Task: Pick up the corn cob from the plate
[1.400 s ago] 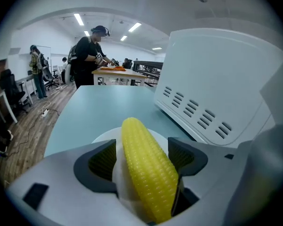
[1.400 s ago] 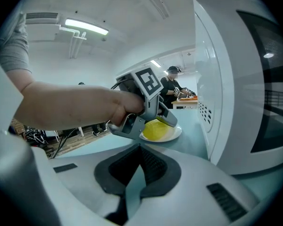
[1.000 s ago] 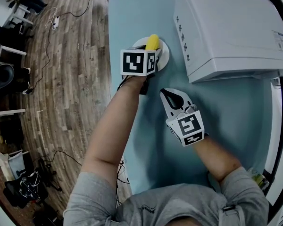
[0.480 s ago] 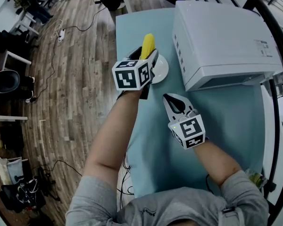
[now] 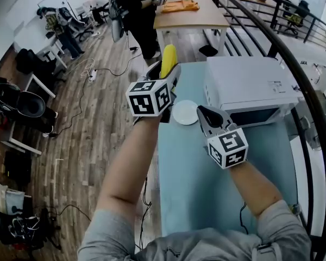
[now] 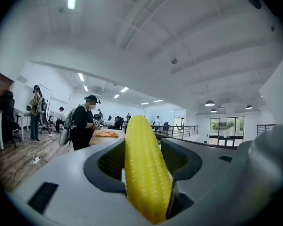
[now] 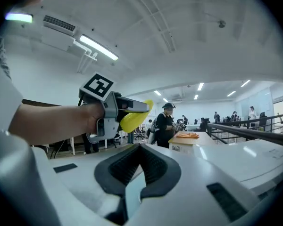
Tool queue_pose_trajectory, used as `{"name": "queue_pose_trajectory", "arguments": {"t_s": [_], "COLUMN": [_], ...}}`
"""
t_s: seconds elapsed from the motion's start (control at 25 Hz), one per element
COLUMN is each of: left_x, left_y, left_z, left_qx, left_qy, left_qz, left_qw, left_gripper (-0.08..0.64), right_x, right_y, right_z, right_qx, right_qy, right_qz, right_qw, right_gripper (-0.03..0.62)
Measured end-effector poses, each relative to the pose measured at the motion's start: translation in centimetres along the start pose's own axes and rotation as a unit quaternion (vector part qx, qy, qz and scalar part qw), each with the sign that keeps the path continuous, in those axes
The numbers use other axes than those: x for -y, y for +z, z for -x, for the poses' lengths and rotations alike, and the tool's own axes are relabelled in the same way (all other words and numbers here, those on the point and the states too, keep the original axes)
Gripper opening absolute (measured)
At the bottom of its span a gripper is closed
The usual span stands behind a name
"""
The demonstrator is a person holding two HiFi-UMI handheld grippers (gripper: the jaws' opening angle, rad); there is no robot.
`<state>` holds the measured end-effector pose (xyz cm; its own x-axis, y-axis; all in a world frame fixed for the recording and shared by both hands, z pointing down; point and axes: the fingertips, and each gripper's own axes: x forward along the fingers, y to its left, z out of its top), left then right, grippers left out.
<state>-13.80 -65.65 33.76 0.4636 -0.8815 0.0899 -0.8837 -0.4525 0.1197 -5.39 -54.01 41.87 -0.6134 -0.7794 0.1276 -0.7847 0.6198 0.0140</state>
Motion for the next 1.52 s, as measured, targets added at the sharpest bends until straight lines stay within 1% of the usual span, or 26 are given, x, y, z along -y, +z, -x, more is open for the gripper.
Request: {"name": "queue_pose_trajectory", "arguments": {"t_s": [0.2,0.4,0.52,0.6,0.72,0.8,1.0,1.16,1.36,1.52], "left_x": [2.5,5.0,6.5,7.6,10.3,13.0,19.6,25.6,34.3,40.2], "left_y": [8.8,17.4,22.2,25.1,28.5,30.5,33.3,34.7,34.3,33.5], "left_z": [6.6,14.4,19.1,22.6,27.5,30.3,37.4,41.5,44.9,47.1], "left_qx": [0.05,0.105,0.135,0.154,0.177,0.193,0.229,0.245,0.263,0.265], "left_qy": [-0.001,-0.011,-0.023,-0.034,-0.055,-0.066,-0.074,-0.068,-0.052,-0.05], "left_qz": [-0.022,-0.054,-0.072,-0.085,-0.104,-0.113,-0.125,-0.136,-0.153,-0.161], "left_qw": [0.9985,0.993,0.9879,0.9838,0.9772,0.9725,0.9624,0.9576,0.9511,0.9493], "left_gripper": [0.25,0.25,0.25,0.25,0.25,0.25,0.25,0.25,0.25,0.25], "right_x": [-3.1,-6.5,-8.9,-11.1,-14.4,-15.7,-17.4,-16.4,-14.8,-14.0], "right_y": [5.0,13.0,18.2,21.0,23.5,24.3,24.3,24.4,24.2,24.0], "right_z": [4.1,7.2,9.0,10.3,12.8,14.7,21.3,28.1,37.2,43.6], "right_qx": [0.016,0.06,0.091,0.111,0.126,0.13,0.134,0.134,0.136,0.134], "right_qy": [0.003,0.004,0.006,0.007,0.002,0.001,0.009,0.005,0.016,0.025], "right_qz": [0.006,0.023,0.025,0.021,0.031,0.036,0.04,0.049,0.068,0.086], "right_qw": [1.0,0.998,0.995,0.994,0.992,0.991,0.99,0.99,0.988,0.987], "right_gripper": [0.015,0.015,0.015,0.015,0.015,0.015,0.015,0.015,0.015,0.015]}}
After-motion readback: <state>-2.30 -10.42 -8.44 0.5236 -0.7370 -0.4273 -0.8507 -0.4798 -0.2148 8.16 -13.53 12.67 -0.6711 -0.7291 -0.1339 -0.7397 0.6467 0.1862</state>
